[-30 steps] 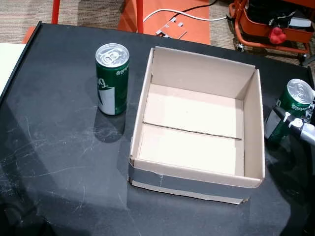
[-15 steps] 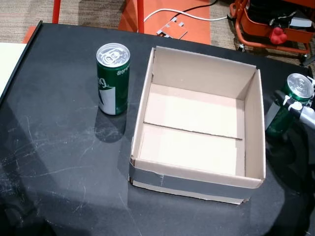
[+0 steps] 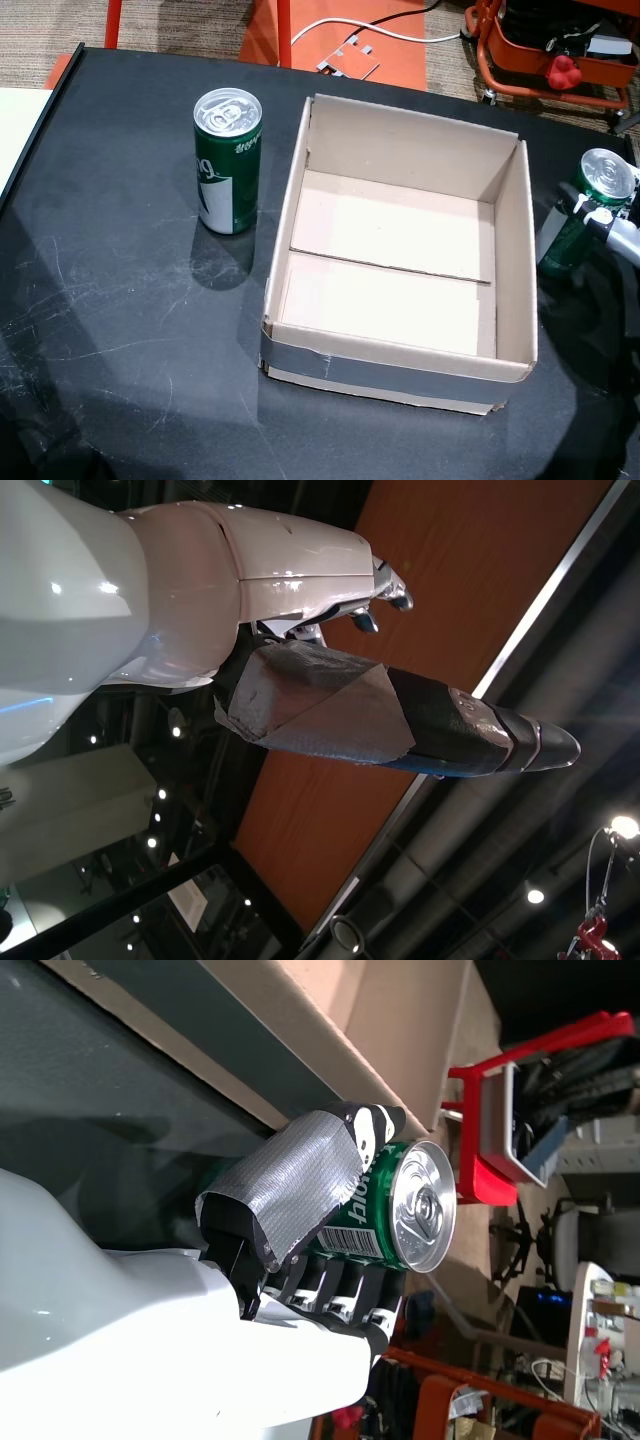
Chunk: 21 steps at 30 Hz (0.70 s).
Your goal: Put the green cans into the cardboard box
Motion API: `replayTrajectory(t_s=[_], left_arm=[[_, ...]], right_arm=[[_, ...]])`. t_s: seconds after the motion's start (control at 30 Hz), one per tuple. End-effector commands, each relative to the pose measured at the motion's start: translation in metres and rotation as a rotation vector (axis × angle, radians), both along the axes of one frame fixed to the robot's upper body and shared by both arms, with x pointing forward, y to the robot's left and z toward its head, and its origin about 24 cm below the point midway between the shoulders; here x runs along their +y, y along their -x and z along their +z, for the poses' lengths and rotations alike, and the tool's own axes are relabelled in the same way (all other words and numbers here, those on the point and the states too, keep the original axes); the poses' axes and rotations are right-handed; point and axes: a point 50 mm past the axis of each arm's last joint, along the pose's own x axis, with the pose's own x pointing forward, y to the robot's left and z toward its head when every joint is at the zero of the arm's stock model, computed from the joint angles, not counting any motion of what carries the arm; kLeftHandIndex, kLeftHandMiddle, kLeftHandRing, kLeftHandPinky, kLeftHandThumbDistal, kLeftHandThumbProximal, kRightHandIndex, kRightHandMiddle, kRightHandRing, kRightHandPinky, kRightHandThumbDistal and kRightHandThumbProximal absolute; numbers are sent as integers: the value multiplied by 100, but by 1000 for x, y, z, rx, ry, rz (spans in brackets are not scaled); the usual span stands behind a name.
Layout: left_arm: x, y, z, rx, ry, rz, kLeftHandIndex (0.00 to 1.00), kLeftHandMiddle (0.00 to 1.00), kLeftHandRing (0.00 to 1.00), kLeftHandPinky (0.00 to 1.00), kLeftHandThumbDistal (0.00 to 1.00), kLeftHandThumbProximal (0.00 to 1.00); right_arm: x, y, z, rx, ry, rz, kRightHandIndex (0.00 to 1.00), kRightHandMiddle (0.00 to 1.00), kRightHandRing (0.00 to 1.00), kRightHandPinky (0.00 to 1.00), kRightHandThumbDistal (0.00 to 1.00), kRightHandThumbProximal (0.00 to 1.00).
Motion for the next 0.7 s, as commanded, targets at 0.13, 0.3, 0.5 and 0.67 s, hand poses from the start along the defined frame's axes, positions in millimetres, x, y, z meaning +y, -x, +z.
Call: replayTrajectory(t_s=[0.13, 0.3, 0.5, 0.67], left_arm=[[3, 1, -4, -3, -16, -12, 72, 73, 94, 96, 93, 84], [3, 2, -3, -8, -16, -13, 71, 72, 93, 95, 95, 85], [3, 2, -3, -6, -4, -5, 71, 72, 93, 95, 94, 83], [1, 1, -4, 1, 11, -8, 70, 71, 93, 95, 94, 84]], right_arm=[[-1, 3, -5, 23, -4, -51, 34, 30, 32, 40, 27, 13], [1, 1, -6, 31, 6, -89, 17, 16, 20, 31, 23, 20], [1, 2, -5, 12, 27, -118, 19, 17, 21, 34, 0, 5], [0, 3, -6, 10, 19, -136, 21, 20, 24, 35, 3, 7]])
